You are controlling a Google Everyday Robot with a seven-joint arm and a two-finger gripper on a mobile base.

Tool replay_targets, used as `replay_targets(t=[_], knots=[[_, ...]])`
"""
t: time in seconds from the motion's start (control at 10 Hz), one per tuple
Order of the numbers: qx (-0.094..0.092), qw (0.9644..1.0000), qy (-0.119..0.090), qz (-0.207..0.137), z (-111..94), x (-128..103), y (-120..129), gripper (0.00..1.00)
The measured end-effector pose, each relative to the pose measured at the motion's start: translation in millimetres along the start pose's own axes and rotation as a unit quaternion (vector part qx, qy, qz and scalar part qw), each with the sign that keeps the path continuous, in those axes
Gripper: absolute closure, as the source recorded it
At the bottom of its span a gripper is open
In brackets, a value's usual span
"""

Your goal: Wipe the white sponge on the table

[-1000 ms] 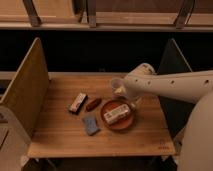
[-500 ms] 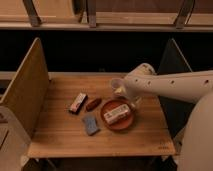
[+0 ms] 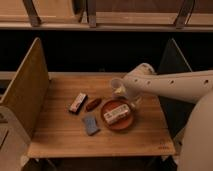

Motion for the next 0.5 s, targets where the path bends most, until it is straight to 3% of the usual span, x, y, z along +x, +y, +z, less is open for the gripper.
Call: replay_targets(t=[0.2, 0.3, 0.5], knots=[[-0.008, 0.9956, 0.014, -0.092, -12.5, 36.5, 36.4, 0.2], [-0.011, 0.9886, 0.033, -0.146, -17.0, 66.7, 54.5, 0.2], [0.002, 0.9699, 0.073, -0.232, -21.6, 114.0, 58.9, 0.2]])
